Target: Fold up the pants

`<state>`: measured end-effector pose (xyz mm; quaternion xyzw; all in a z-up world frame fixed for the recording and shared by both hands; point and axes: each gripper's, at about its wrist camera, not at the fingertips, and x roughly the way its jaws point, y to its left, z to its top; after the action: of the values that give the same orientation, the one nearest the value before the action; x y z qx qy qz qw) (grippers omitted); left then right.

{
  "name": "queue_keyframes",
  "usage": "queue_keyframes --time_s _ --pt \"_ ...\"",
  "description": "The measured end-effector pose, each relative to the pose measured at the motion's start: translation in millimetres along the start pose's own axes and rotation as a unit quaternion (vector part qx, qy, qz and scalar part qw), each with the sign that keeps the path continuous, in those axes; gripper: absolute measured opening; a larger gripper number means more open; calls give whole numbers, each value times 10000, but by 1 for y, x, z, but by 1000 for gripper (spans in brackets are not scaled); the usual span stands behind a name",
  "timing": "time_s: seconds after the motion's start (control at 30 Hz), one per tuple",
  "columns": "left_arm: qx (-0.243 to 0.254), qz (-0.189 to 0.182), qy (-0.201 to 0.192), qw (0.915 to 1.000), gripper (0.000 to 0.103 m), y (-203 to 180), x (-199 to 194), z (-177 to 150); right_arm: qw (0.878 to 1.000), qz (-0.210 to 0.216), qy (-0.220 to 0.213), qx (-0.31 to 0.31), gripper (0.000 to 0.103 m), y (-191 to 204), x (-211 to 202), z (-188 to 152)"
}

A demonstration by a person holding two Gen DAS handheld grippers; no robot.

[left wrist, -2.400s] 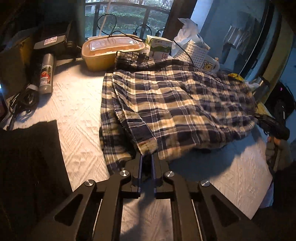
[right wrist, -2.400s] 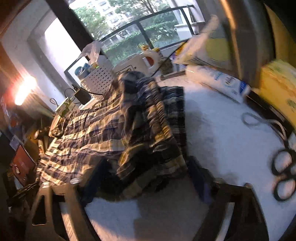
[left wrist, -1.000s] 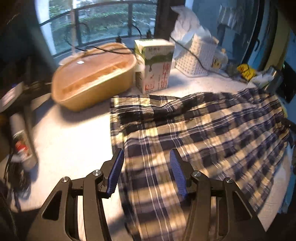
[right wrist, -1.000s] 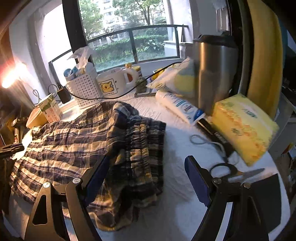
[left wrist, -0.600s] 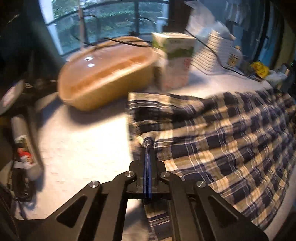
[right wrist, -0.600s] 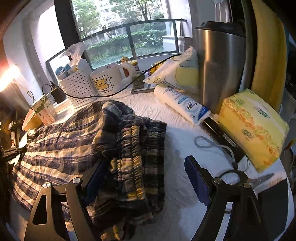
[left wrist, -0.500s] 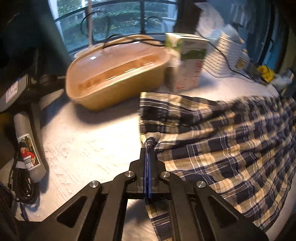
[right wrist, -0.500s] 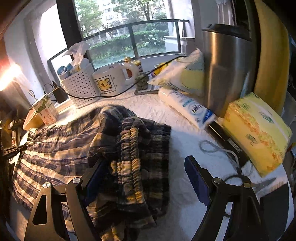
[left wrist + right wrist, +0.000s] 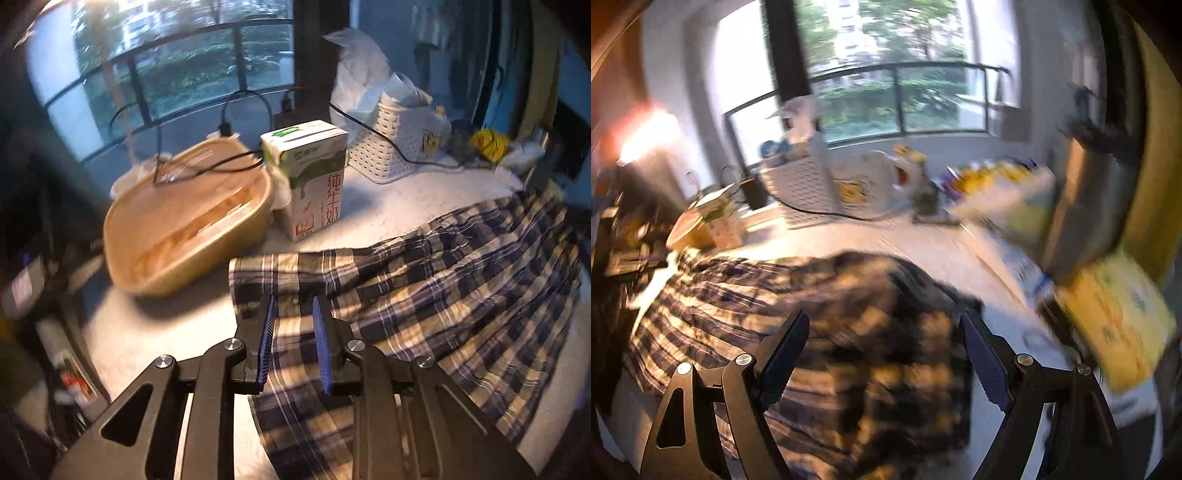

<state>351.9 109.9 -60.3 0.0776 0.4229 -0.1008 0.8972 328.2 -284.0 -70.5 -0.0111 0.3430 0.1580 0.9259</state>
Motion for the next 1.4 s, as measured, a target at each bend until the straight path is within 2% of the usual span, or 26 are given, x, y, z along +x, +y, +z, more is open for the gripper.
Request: queue_keyframes --time_s 0.03,0.13,0.2,0.27,0.33,0.4,0.47,0.5,0.57,0.6,0.67,0.73,0.77,0.83,0.87,1.03,1.07,1.13,1.17,1.23,1.3,1.4 --pt "51 13 0 10000 21 -2 1 2 9999 -23 8 -159 85 5 1 5" --pt "131 -456 49 9989 21 -7 15 9 9971 19 16 -763 84 22 9 27" --pt "195 -638 174 9976 21 -16 34 15 9939 52 178 -1089 83 27 27 39" --pt "186 -742 389 9963 21 -15 55 15 9900 151 567 -1286 66 30 55 46" --pt "130 -769 521 9956 21 -13 70 17 9839 301 1000 -1447 66 34 80 43" --pt "62 -638 619 9960 21 -8 79 17 9763 282 1370 -1654 65 37 105 38" --pt "-91 -587 573 9966 21 -2 83 20 9726 48 1535 -1748 64 34 122 36" --pt "-165 -413 551 9975 21 2 84 21 9724 -2 1558 -1735 64 32 127 37" --pt "-290 77 453 9985 21 10 86 20 9756 -127 1511 -1591 64 23 134 41" --pt "-436 150 368 9983 21 15 86 18 9763 -167 1497 -1551 64 21 136 43" --pt "-387 266 354 9983 21 14 85 17 9782 -223 1449 -1473 64 18 137 46" --pt "-172 481 360 9980 21 8 82 16 9778 -574 1329 -1518 64 18 136 47" --pt "-170 531 374 9977 21 8 81 15 9755 -938 1218 -1571 64 15 133 49" --pt "-232 631 403 9969 21 9 74 13 9776 -1085 1130 -1403 64 7 128 51" --pt "-262 599 380 9971 21 10 68 11 9815 -1015 1050 -1238 64 4 120 53" --pt "-155 279 -78 9995 23 -3 11 -1 9872 -855 675 -1166 65 10 71 49" --pt "-163 102 -225 9996 25 -9 -7 -8 9890 -744 594 -1134 65 14 60 47" --pt "-245 -285 -423 9984 35 -19 -30 -21 9921 -438 505 -1064 65 27 44 39" --pt "-287 -417 -455 9977 37 -22 -32 -24 9929 -242 505 -1053 65 38 42 34" --pt "-342 -787 -401 9955 40 -40 -39 -41 9926 71 540 -1088 65 62 37 20" --pt "-281 -807 -212 9961 40 -58 -32 -47 9901 387 625 -1199 65 88 35 3" --pt "-408 -703 182 9965 40 -62 -16 -67 9864 636 786 -1299 65 118 40 -18"
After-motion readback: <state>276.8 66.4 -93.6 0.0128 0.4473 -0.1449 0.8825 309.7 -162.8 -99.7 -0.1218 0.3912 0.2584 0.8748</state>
